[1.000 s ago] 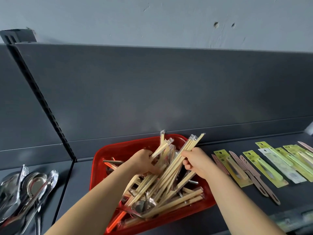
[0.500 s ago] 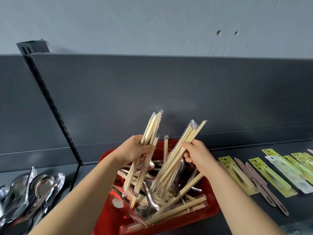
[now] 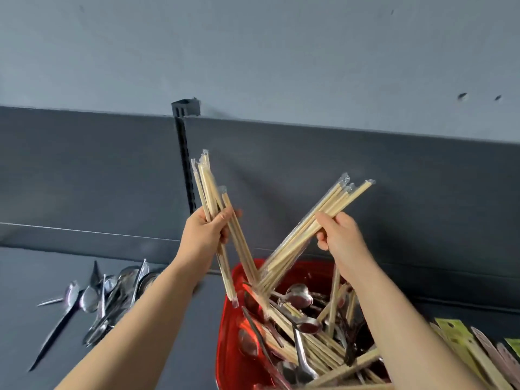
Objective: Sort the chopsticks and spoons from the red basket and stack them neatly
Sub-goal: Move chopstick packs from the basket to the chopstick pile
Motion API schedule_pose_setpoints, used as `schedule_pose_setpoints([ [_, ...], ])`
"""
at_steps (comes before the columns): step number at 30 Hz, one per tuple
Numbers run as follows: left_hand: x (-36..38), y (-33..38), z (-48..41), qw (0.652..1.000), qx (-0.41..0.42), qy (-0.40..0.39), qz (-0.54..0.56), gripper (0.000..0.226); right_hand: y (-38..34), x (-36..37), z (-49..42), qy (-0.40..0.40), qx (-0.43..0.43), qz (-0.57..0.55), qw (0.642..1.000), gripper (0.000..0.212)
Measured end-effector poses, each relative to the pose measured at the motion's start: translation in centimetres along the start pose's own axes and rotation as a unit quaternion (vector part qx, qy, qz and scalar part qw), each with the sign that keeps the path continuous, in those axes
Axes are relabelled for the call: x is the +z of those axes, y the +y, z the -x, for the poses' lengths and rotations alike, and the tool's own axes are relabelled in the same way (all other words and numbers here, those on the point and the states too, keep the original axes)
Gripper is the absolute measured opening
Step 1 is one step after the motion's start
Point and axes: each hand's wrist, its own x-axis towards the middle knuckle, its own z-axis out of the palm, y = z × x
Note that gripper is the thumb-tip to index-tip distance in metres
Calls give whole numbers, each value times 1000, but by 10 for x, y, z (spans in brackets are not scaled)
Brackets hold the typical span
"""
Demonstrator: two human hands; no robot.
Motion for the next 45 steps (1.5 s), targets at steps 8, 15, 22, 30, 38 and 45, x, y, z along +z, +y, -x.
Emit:
schedule_pose_setpoints([
  [8, -129, 14, 25, 997, -27, 61, 33, 22, -3, 138, 14, -133, 11, -35, 990, 18],
  [15, -291, 24, 59, 986, -44, 160, 11, 22, -5, 303, 56, -229, 24, -15, 973, 16],
  [22, -460, 25, 90, 967, -88, 238, -35, 22, 8, 471, 114, -274, 31, 8, 961, 21],
  [30, -598, 24, 79, 952, -120, 277, -54, 22, 23, 594, 133, -210, 72, 25, 975, 17],
  [38, -659, 7, 6, 948, -159, 276, -20, 25, 49, 696, 98, -153, 121, -22, 980, 17],
  [45, -708, -17, -78, 942, -183, 278, -49, 27, 79, 778, 56, -155, 199, -64, 966, 15],
])
